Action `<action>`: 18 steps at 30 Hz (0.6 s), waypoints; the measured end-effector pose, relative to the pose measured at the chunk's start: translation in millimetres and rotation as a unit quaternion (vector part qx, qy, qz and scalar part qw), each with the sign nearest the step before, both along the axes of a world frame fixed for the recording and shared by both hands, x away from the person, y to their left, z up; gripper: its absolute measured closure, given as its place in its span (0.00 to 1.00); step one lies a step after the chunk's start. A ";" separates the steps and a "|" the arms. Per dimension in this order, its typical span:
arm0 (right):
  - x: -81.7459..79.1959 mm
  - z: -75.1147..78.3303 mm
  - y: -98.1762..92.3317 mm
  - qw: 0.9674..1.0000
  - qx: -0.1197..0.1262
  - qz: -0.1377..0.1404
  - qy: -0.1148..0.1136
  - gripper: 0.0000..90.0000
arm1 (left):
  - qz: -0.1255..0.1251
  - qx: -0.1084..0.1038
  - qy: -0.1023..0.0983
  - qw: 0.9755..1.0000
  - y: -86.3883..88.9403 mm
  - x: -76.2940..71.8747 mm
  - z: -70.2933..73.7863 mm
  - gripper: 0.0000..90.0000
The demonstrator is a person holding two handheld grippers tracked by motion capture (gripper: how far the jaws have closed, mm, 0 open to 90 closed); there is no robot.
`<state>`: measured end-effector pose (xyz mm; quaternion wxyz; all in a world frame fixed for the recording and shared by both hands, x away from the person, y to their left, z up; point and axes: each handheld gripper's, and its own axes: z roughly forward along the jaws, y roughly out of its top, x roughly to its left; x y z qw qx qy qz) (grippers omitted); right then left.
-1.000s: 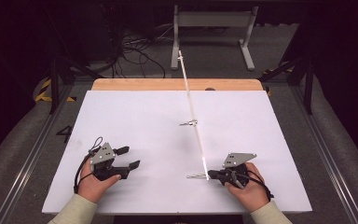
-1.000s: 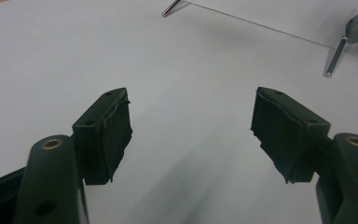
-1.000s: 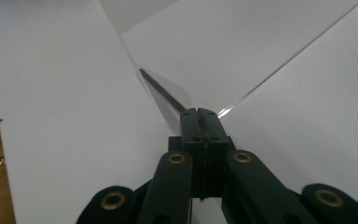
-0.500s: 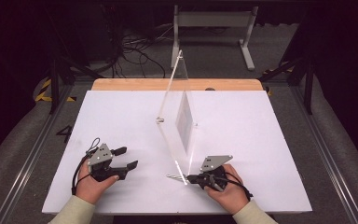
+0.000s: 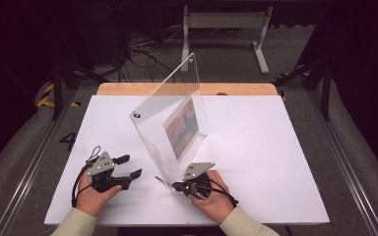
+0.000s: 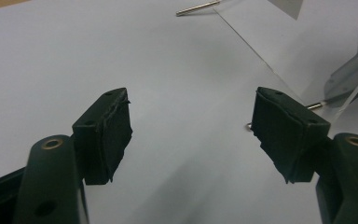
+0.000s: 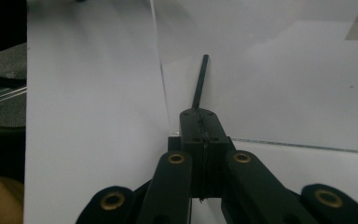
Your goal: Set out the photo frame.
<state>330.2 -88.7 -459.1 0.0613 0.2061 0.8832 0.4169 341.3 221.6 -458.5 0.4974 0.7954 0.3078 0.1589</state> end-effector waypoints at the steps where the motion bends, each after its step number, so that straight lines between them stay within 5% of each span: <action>1: 2.9 -1.3 8.3 1.000 0.000 0.000 -0.003 1.00 | 0.002 0.000 0.000 1.000 1.3 -0.9 -0.1 0.32; 10: 11.8 -5.6 27.7 1.000 0.002 -0.020 -0.020 1.00 | 0.006 -0.005 -0.004 1.000 2.7 -4.8 2.1 0.32; 15: 12.7 9.0 14.3 0.999 0.030 -0.010 -0.015 1.00 | -0.007 -0.029 -0.009 1.000 -3.3 -8.4 11.0 0.32; 18: 19.7 26.2 -8.7 0.998 0.058 -0.027 -0.025 1.00 | -0.021 -0.047 -0.014 0.999 -11.5 -14.2 23.4 0.33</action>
